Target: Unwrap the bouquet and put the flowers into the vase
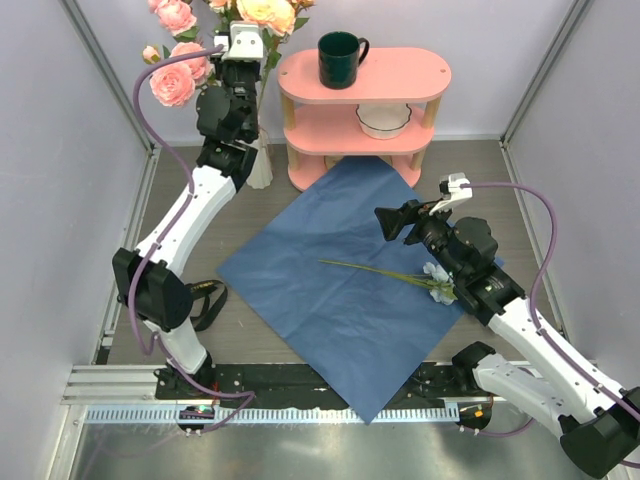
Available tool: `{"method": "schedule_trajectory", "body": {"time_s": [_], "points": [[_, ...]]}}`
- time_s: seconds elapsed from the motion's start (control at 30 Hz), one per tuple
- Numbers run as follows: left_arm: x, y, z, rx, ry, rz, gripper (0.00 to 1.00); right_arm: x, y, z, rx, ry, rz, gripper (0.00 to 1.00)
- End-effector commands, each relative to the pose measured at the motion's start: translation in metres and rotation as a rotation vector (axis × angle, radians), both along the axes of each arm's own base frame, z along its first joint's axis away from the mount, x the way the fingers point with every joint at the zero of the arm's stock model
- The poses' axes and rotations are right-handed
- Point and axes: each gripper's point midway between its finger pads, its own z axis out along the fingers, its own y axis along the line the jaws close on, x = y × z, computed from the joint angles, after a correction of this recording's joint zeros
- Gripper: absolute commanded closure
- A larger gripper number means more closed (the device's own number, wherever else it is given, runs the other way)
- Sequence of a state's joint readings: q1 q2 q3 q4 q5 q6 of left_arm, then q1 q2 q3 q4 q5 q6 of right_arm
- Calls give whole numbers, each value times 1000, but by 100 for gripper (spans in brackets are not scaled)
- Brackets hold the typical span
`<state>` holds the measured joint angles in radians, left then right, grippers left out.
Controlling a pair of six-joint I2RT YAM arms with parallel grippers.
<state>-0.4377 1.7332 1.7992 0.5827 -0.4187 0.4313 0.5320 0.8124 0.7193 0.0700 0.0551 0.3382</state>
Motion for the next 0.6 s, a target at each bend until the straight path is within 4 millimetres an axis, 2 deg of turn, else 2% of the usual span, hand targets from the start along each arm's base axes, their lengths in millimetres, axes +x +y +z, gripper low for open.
{"method": "schedule_trajectory", "body": {"time_s": [0.0,0.1,0.23,0.33,0.43,0.47,0.53,0.57], "points": [[-6,11,20,-106,-81,7,100,2,-1,1,-1,-13,-10,21],[3,11,6,-116,-47,26,100,1,0,-1,5,-10,-6,21],[20,12,-22,-131,11,58,100,0,0,-3,7,-7,-1,21],[28,18,-38,-160,43,91,97,-1,0,-4,11,-5,0,21],[35,18,-57,-170,78,102,80,-1,1,-5,11,-3,5,21],[37,18,-64,-167,98,108,67,-1,1,-5,12,-1,5,21],[39,19,-75,-187,129,114,52,-1,2,-6,18,4,8,21],[39,20,-80,-188,157,120,35,-1,3,-6,20,7,10,21]]}}
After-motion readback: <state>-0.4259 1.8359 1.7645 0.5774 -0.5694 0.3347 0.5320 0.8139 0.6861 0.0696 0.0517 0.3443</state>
